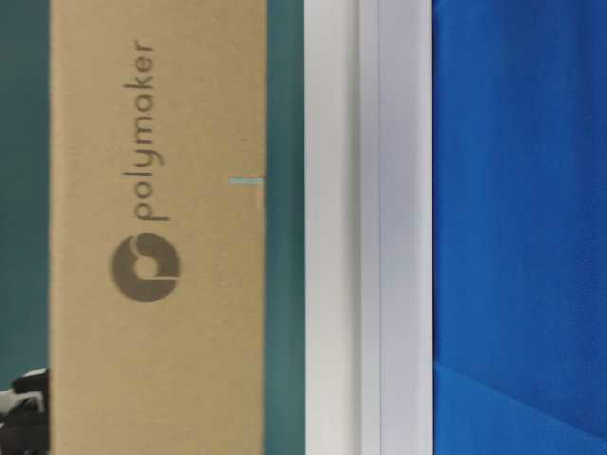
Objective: Place the cardboard box on the stand after clamping it between your arms.
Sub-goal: 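Lift the clamped box and carry it back toward the white stand, then lower the box onto the white stand with both grippers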
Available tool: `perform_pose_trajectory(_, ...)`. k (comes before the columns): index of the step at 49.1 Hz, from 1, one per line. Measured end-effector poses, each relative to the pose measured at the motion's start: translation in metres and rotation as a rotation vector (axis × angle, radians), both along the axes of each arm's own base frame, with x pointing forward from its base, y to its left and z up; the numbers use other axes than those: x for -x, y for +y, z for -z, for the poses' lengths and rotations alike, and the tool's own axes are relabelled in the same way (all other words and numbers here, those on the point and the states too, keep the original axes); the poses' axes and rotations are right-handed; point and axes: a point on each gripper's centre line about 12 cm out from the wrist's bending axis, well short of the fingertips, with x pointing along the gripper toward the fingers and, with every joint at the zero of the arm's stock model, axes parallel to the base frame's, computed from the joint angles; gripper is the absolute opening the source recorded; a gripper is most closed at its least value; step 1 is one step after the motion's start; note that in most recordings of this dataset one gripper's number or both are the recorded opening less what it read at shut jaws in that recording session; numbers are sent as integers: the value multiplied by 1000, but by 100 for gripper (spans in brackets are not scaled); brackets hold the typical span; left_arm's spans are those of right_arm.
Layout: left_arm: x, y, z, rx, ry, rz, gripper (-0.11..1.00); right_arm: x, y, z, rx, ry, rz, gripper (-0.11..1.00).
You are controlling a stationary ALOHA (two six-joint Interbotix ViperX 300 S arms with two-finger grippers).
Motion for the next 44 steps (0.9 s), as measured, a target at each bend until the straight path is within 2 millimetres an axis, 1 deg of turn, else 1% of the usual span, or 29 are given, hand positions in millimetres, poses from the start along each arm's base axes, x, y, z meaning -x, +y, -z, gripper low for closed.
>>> perform_pose_trajectory(7, -3, 4, 10, -5, 33, 2, 84, -2, -5, 6, 4, 20, 0, 98)
perform_pose_trajectory(12, -4, 13, 12, -17, 43, 4, 84, -3, -12, 9, 10, 30, 6, 98)
perform_pose_trajectory(22, -2, 37, 17, -47, 63, 2, 84, -5, -34, 16, 27, 54, 23, 98)
perform_pose_trajectory(31, -1, 52, 21, -62, 77, -6, 84, -10, -50, 20, 47, 70, 20, 98)
perform_pose_trajectory(44, -4, 77, 34, -70, 117, -42, 84, -11, -78, 28, 29, 81, 16, 98)
